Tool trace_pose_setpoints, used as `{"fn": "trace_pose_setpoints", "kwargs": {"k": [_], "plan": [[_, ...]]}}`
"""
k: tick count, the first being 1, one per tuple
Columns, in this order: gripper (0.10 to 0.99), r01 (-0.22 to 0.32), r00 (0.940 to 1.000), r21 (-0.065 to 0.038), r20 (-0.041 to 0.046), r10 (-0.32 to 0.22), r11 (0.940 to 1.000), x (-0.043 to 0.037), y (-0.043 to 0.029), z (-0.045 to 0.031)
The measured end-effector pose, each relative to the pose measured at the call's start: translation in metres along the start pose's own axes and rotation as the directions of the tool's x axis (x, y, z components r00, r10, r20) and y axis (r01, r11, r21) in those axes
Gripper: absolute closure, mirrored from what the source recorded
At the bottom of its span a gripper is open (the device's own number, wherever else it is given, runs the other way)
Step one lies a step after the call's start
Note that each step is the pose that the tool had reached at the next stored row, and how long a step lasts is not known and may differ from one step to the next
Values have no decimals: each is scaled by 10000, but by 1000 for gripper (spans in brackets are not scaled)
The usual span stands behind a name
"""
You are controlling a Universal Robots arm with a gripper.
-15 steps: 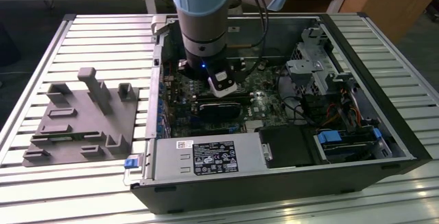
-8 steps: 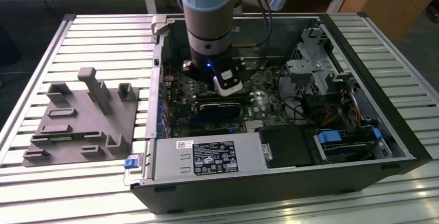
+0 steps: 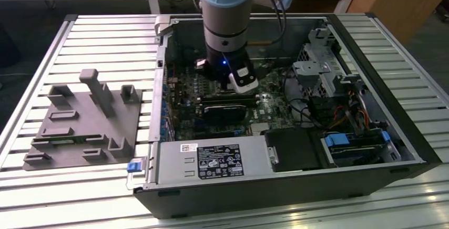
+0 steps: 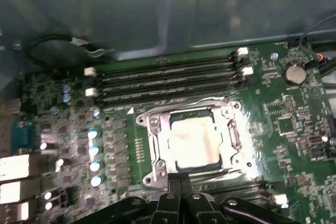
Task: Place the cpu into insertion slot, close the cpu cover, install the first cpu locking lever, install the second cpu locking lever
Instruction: 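Install the second cpu locking lever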
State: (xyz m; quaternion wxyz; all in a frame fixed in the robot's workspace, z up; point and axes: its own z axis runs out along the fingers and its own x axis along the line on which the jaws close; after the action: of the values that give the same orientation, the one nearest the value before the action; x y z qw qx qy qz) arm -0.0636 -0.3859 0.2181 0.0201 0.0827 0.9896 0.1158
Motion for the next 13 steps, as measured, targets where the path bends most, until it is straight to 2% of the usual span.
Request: {"fn": "trace_pose_setpoints", "kwargs": {"k": [5,13], "plan": [[980,15,10000,278,42,-16,9996,-64,79,30],[980,45,9999,864,130,-56,9963,-105,262,97]]}}
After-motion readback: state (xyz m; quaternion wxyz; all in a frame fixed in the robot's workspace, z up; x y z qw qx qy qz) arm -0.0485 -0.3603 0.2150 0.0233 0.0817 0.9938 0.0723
